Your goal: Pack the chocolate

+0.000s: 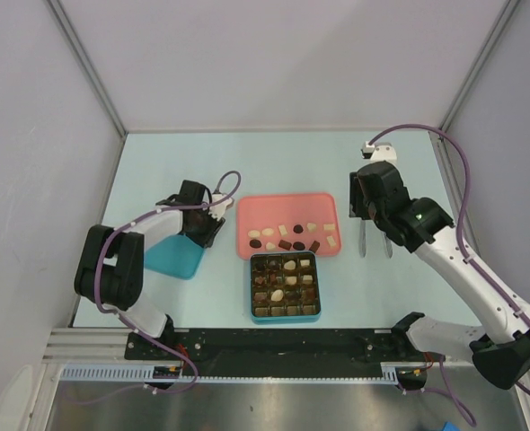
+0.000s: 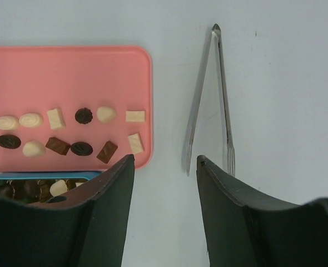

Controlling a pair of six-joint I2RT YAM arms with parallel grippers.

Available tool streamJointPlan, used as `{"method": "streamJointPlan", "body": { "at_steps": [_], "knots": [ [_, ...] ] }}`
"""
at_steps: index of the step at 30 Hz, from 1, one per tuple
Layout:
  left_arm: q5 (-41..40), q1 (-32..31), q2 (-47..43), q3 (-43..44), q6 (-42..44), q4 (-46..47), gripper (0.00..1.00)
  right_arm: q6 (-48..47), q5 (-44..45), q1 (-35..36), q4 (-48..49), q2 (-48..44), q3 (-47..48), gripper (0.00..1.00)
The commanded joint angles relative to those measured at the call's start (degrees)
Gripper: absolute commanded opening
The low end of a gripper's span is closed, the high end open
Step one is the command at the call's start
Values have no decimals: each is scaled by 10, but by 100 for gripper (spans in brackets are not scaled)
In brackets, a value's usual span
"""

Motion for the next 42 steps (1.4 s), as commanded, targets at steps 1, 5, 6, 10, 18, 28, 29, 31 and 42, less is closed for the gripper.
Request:
{"method": "streamJointPlan", "body": {
  "at_steps": [1,5,6,10,18,28,29,31,42],
  "knots": [
    [-16,10,22,-13,20,-21,45,10,15,4,-7,-15,3,53],
    [-13,10,9,-6,20,-30,49,9,13,5,-3,-19,3,52],
    [-12,10,16,-6,20,-32,48,9,13,5,-3,-21,4,51],
    [-11,9,31,-21,22,-20,48,10,12,5,-8,-24,11,50],
    [2,10,48,-5,20,-31,5,10,16,24,-13,-39,14,48],
    [16,9,-19,30,20,-97,0,-18,-66,93,8,-62,-19,46],
    [18,9,-44,37,20,-121,0,-17,-79,103,13,-64,-27,46],
    [28,9,-69,66,21,-150,0,-15,-110,140,32,-71,-43,44],
    [124,-6,-191,301,48,-402,0,-163,-183,162,292,-95,-173,48]
  ]
}}
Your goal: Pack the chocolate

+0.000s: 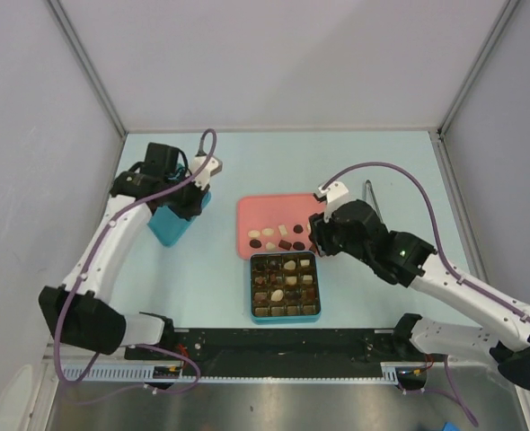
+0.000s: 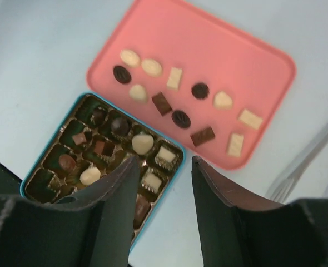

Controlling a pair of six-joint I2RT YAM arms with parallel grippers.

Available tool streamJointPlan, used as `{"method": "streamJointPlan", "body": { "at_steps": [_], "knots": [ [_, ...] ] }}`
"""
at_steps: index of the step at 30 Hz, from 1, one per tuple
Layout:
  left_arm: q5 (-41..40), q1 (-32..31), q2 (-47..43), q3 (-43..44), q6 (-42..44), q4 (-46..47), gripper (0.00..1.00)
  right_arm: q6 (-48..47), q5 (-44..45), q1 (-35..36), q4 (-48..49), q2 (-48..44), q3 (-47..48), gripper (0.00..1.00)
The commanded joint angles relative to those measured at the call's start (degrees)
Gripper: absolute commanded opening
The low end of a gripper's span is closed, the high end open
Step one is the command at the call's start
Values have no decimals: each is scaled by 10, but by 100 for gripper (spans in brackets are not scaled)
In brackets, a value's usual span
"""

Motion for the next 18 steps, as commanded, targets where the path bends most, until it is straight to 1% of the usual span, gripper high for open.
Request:
{"method": "streamJointPlan", "body": {
  "at_steps": [1,2,3,4,5,6,7,9,10,12,13,18],
  "knots": [
    [69,-14,-34,85,35,-138,0,-158,-86,-21,199,-33,-56,49],
    [74,-17,-34,94,39,-148,0,-185,-109,-30,271,-47,-76,50],
    [81,-25,-34,106,51,-157,1,-238,-172,-49,304,-54,-118,55],
    [85,-29,-34,111,58,-179,0,-264,-206,-62,330,-58,-138,57],
    [89,-34,-36,114,66,-187,0,-280,-232,-72,398,-64,-155,60],
    [106,-42,-36,121,82,-197,0,-296,-282,-96,421,-63,-170,62],
    [116,-45,-38,124,95,-223,0,-312,-307,-108,438,-58,-182,63],
    [122,-65,-43,129,120,-241,0,-321,-366,-130,470,-39,-182,64],
    [127,-72,-43,132,129,-261,0,-339,-377,-137,478,-35,-182,65],
    [134,-91,-40,143,154,-282,0,-355,-394,-136,494,-18,-182,65],
    [139,-99,-41,144,154,-292,0,-370,-400,-131,501,-14,-182,66],
    [119,-167,-51,140,164,-293,0,-406,-404,-102,519,22,-183,65]
  ]
}}
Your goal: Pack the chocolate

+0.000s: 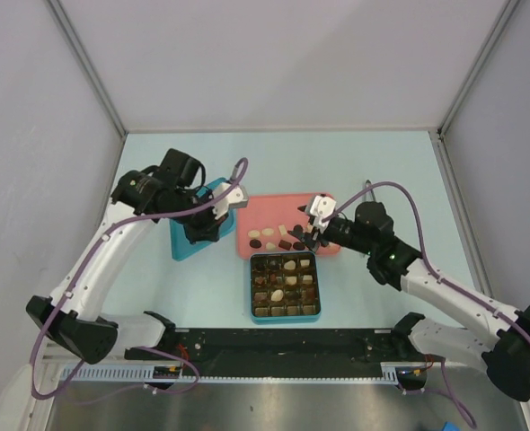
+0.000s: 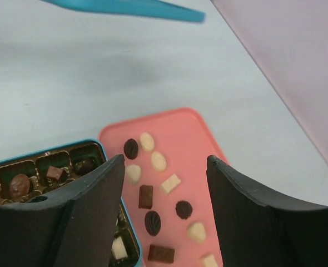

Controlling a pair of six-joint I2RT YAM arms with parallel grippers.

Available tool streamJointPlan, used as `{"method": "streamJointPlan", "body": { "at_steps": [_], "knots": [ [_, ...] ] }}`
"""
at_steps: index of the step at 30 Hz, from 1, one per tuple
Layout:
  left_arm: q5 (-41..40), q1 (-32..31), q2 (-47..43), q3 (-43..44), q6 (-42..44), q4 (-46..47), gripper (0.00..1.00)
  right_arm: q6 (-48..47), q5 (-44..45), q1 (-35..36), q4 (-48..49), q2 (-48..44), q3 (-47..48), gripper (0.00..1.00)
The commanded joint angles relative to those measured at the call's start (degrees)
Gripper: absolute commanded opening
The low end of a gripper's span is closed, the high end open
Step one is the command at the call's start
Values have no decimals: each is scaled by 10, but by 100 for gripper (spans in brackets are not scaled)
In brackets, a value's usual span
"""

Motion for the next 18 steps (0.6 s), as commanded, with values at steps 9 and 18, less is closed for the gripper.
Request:
{"method": "streamJointPlan", "body": {
  "at_steps": [9,18],
  "knots": [
    [41,-117,-44,19,84,-74,1,-104,-49,45,123,60,6,72],
    [44,-173,-49,-5,109,-74,0,-248,63,131,35,23,6,72]
  ]
}}
